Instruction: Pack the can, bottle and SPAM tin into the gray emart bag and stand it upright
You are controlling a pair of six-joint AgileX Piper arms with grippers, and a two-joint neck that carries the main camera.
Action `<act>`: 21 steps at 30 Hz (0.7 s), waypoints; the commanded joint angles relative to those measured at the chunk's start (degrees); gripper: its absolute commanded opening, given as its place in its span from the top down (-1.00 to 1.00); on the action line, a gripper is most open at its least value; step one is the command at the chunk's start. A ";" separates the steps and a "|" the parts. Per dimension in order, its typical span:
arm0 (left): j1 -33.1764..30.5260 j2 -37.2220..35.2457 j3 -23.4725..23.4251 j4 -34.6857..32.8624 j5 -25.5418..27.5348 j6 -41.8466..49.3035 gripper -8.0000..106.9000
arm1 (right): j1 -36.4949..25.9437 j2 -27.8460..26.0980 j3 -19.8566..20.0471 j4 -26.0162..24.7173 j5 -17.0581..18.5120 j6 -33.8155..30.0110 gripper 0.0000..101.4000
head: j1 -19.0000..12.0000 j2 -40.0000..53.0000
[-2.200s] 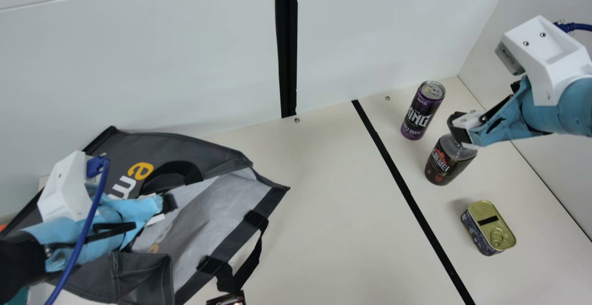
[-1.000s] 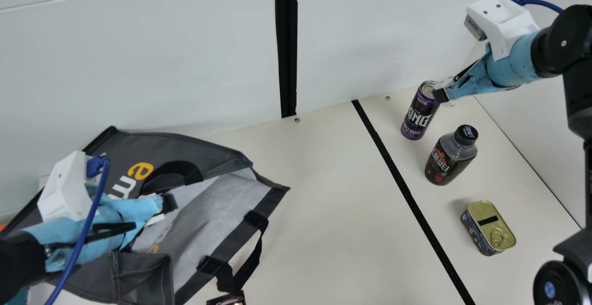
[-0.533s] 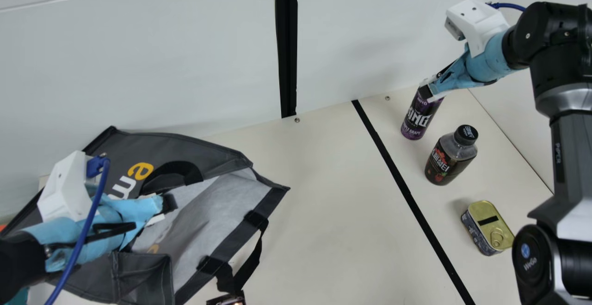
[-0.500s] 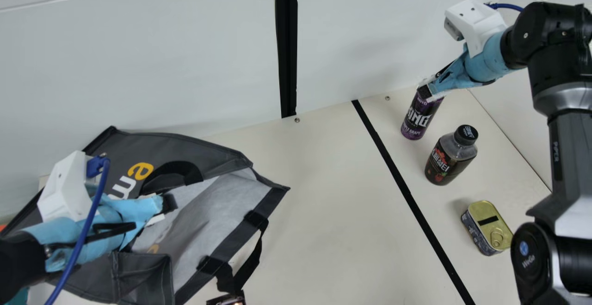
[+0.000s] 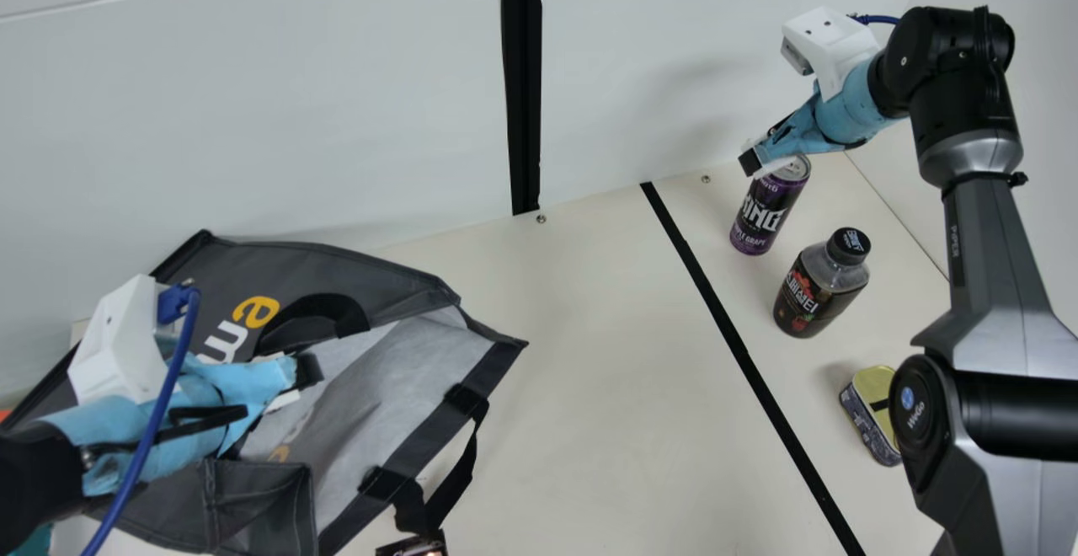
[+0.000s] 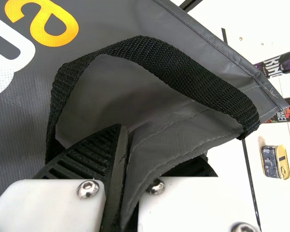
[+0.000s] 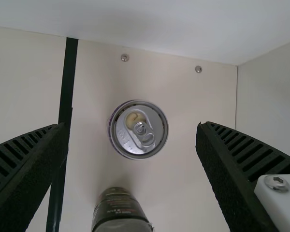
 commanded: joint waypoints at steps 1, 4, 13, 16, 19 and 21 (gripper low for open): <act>0.00 0.00 0.00 0.00 0.00 0.00 1.00 | 0.00 1.04 -1.17 -0.24 0.05 0.13 -0.87 | -1.30 -0.05; 0.00 0.00 0.00 0.00 0.00 0.00 1.00 | -0.09 2.46 -2.49 -0.41 0.05 0.32 -0.87 | -1.30 -0.05; 0.00 0.00 0.00 0.00 0.00 0.00 1.00 | -0.46 5.50 -4.11 -0.46 0.05 1.77 -0.87 | -1.30 -0.05; 0.00 0.00 0.00 0.00 0.00 0.00 1.00 | -0.57 6.31 -4.39 -0.48 0.05 2.18 -0.87 | -1.30 -0.05; 0.00 0.00 0.00 0.00 0.00 0.00 1.00 | -0.72 7.16 -4.71 -0.54 0.05 2.44 -0.87 | -1.30 -0.05; 0.00 0.00 0.00 0.00 0.00 0.00 1.00 | -0.84 7.70 -4.87 -0.57 0.05 2.54 -0.87 | -1.30 -0.05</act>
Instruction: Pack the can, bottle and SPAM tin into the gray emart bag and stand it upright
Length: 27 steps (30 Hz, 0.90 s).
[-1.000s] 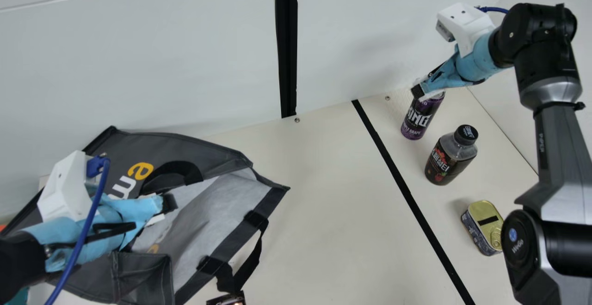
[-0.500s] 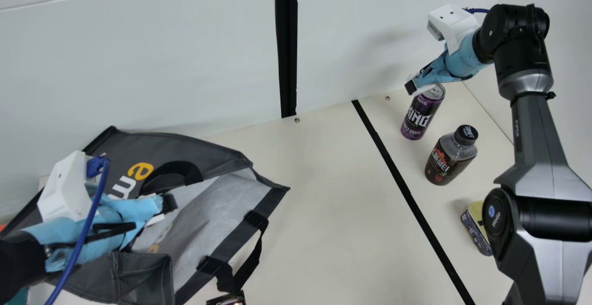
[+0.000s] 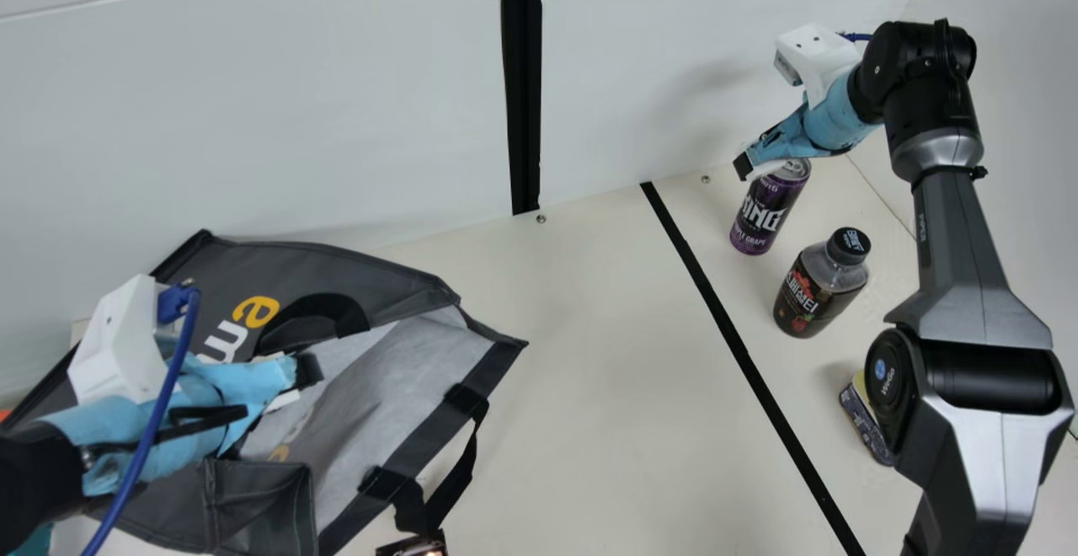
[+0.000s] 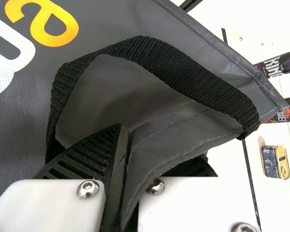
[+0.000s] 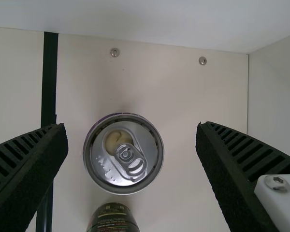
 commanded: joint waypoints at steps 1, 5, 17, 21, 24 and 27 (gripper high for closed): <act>0.00 0.00 0.00 0.00 0.00 0.00 1.00 | -0.16 0.42 -0.12 0.00 0.04 0.06 -0.87 | -1.30 -0.05; 0.00 0.00 0.00 0.00 0.00 0.00 1.00 | -0.28 1.34 -0.34 -0.08 0.04 0.07 -0.87 | -1.30 -0.05; 0.00 0.00 0.00 0.00 0.00 0.00 1.00 | -0.05 3.75 -0.77 0.12 0.04 -0.18 -0.87 | -1.30 -0.05; 0.00 0.00 0.00 0.00 0.00 0.00 1.00 | 0.13 4.32 -0.72 0.45 0.04 -0.48 -0.61 | -1.30 -0.05; 0.00 0.00 0.00 0.00 0.00 0.00 1.00 | 0.24 4.64 -0.61 0.85 0.04 -0.92 -0.22 | -1.30 -0.05; 0.00 0.00 0.00 0.00 0.00 0.00 1.00 | 0.35 4.89 -0.59 1.01 0.04 -1.25 0.18 | -1.30 -0.05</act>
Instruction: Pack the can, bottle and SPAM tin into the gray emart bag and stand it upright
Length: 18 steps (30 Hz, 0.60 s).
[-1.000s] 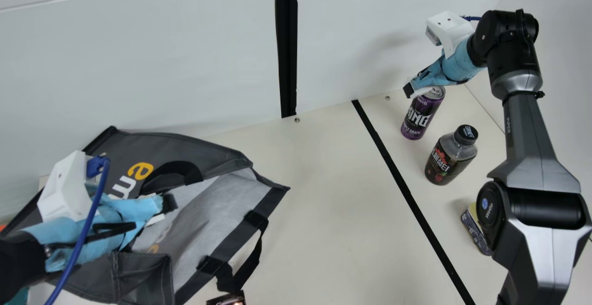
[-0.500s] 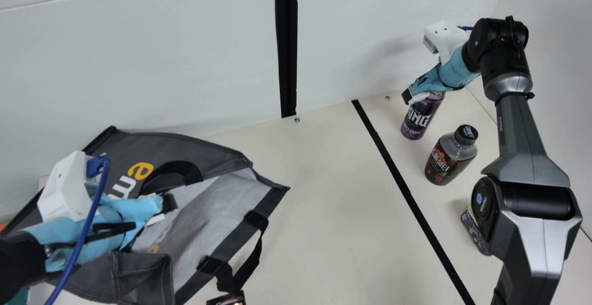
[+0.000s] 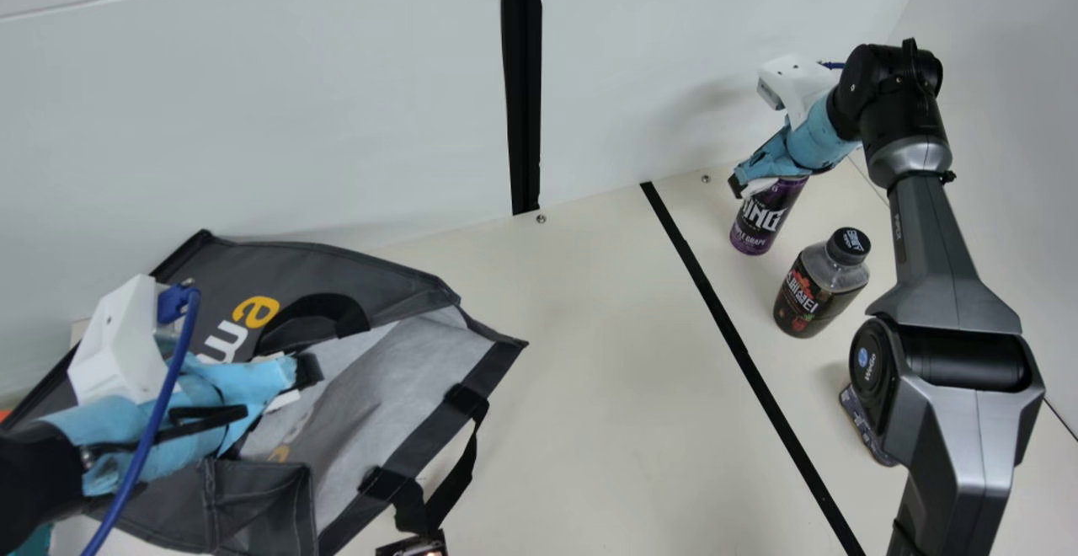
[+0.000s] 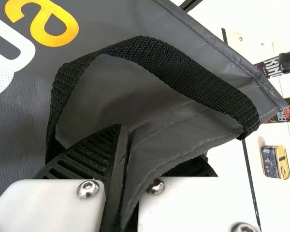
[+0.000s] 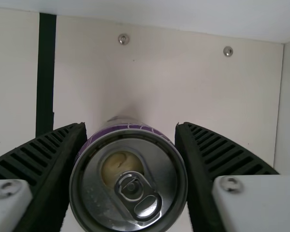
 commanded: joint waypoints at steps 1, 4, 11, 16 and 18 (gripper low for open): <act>0.00 0.00 0.00 0.00 0.00 0.00 1.00 | 0.12 0.11 0.11 -0.03 0.23 -0.32 0.31 | -1.39 -0.05; 0.00 0.00 0.00 0.00 0.00 0.00 1.00 | 0.19 0.34 -0.11 -0.16 0.23 -0.93 0.71 | -1.39 -0.05; 0.00 0.00 0.00 0.00 0.00 0.00 1.00 | 0.31 0.53 -1.63 -0.32 0.23 -3.60 1.00 | -1.39 -0.05; 0.00 0.00 0.00 0.00 0.00 0.00 1.00 | 0.41 0.07 -2.50 0.34 0.23 -5.74 1.00 | -1.39 -0.05; 0.00 0.00 0.00 0.00 0.00 0.00 1.00 | 0.46 -0.31 -2.55 0.63 0.23 -6.55 1.00 | -1.39 -0.05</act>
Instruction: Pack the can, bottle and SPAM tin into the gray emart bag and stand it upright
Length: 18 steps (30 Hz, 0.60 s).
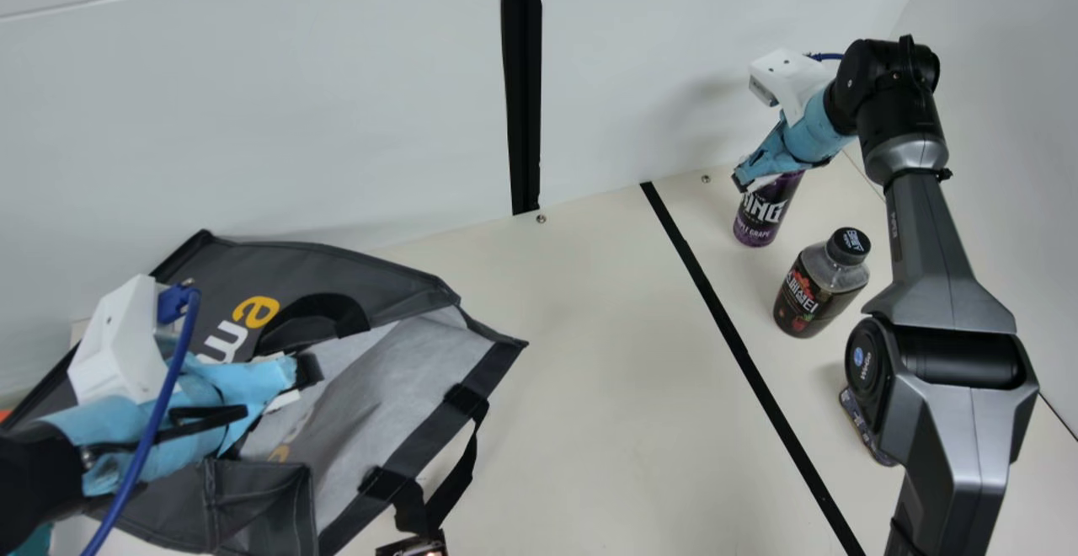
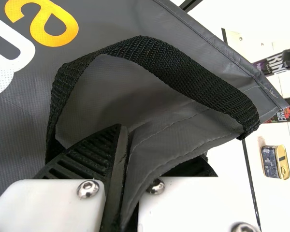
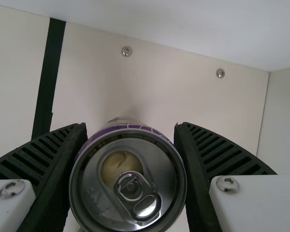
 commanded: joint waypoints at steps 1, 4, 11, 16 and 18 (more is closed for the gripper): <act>0.00 0.00 0.00 0.00 0.00 0.00 1.00 | 0.07 -0.42 0.08 0.47 -0.17 -0.75 1.00 | -1.30 -0.05; 0.00 0.00 0.00 0.00 0.00 0.00 1.00 | 0.19 -1.26 0.49 0.91 -0.17 -1.85 1.00 | -1.30 -0.05; 0.00 0.00 0.00 0.00 0.00 0.00 1.00 | 0.69 -4.16 2.79 1.71 -0.17 -3.52 1.00 | -1.30 -0.05; 0.00 0.00 0.00 0.00 0.00 0.00 1.00 | 1.16 -6.88 6.00 2.60 -0.17 -4.39 1.00 | -1.30 -0.05; 0.00 0.00 0.00 0.00 0.00 0.00 1.00 | 1.35 -8.01 7.35 3.00 -0.17 -4.68 1.00 | -1.30 -0.05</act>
